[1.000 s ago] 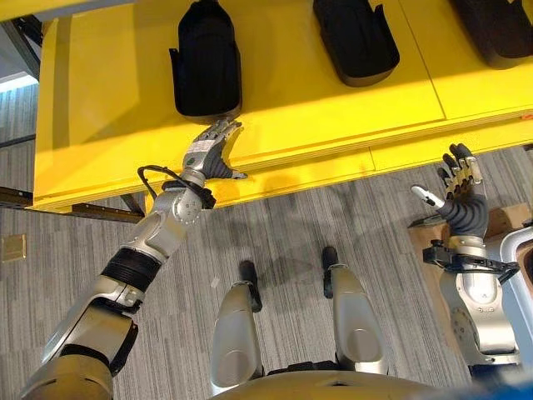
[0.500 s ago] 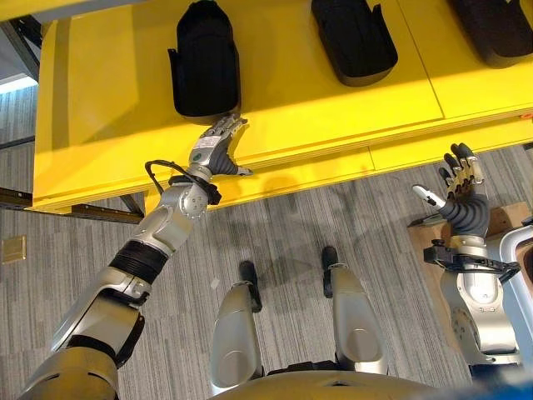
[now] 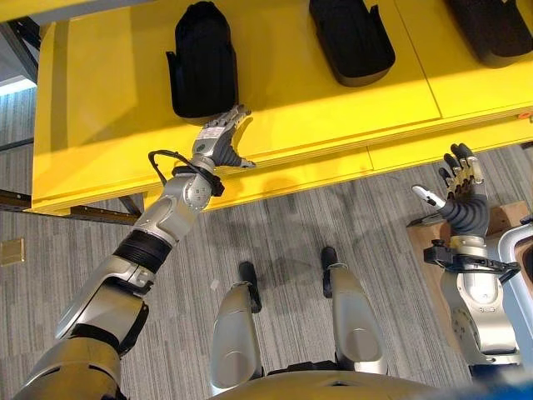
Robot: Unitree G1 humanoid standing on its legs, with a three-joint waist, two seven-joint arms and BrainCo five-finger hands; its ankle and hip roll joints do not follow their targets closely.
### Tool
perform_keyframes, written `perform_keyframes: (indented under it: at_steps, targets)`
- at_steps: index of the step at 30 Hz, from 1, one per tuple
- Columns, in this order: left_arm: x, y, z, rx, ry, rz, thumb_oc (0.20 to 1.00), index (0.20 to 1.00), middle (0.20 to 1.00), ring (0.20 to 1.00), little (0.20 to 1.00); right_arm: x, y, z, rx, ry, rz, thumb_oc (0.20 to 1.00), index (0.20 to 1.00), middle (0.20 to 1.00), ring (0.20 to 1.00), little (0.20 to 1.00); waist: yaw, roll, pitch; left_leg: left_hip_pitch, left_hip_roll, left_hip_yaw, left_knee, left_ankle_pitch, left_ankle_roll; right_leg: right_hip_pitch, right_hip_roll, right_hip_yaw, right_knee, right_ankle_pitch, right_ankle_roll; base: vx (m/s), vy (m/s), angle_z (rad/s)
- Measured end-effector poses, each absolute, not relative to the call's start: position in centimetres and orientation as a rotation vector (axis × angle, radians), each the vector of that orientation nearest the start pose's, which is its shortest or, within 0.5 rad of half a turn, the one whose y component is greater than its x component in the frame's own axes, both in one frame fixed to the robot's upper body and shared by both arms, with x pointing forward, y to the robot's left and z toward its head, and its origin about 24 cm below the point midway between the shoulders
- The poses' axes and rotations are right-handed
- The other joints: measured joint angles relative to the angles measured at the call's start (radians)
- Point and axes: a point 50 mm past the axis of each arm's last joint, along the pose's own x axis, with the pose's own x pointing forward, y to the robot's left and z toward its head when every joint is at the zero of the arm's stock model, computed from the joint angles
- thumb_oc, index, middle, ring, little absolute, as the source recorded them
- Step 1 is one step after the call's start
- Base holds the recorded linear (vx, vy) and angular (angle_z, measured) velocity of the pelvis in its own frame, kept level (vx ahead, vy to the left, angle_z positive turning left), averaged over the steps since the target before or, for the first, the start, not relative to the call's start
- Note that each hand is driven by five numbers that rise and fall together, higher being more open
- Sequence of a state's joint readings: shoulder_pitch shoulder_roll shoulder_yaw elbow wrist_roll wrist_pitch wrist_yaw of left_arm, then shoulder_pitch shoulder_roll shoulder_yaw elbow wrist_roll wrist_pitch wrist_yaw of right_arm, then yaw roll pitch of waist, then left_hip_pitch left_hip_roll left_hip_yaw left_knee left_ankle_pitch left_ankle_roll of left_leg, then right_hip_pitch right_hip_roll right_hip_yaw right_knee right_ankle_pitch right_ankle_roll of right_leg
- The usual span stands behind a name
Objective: Move parts from the plastic box to the shelf.
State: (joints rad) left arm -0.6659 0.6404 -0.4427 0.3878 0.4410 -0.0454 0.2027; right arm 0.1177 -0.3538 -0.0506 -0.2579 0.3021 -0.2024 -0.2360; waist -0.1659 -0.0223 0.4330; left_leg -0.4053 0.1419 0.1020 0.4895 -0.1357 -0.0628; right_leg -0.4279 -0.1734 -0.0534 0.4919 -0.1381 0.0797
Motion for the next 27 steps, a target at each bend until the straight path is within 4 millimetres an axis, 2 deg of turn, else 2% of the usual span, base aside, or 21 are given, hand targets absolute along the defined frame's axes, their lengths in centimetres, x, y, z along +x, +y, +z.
perform_keyframes:
  at_steps: [7,20,25,27]
  targets:
    - [36.1,17.4,16.7,1.215,-0.431,-0.05,1.0,1.0,1.0,1.0,1.0,22.2,-22.5,10.7,-0.02,-0.344,-0.219,1.0,1.0,1.0,1.0,1.0,-0.007,0.0,-0.007,-0.002,0.0,0.003,0.003,-0.003,0.002,-0.003,0.0,0.004,0.0,0.0,0.002,0.0,0.0,0.0]
    - [36.3,16.6,17.6,1.225,-0.472,-0.062,1.0,1.0,1.0,1.0,1.0,22.0,-22.5,10.5,-0.024,-0.334,-0.212,1.0,1.0,1.0,1.0,1.0,-0.007,-0.002,-0.011,-0.002,0.0,0.006,0.002,-0.003,0.002,-0.005,0.0,0.008,0.001,0.001,0.002,0.0,0.0,0.0]
    - [35.3,15.5,18.9,1.199,-0.574,-0.074,1.0,1.0,1.0,1.0,1.0,21.8,-22.7,10.2,-0.028,-0.321,-0.218,1.0,1.0,1.0,1.0,1.0,0.003,-0.002,-0.013,-0.003,-0.001,0.007,0.001,-0.003,0.002,-0.008,0.0,0.009,0.003,0.0,0.003,0.0,0.001,-0.01]
    - [34.2,16.1,18.7,1.159,-0.594,-0.055,1.0,1.0,1.0,1.0,1.0,21.7,-22.8,10.2,-0.03,-0.322,-0.221,1.0,1.0,1.0,1.0,1.0,-0.004,-0.005,-0.014,-0.003,0.0,0.011,0.001,-0.005,0.001,-0.012,0.0,0.013,0.004,-0.002,0.003,0.0,0.003,-0.04]
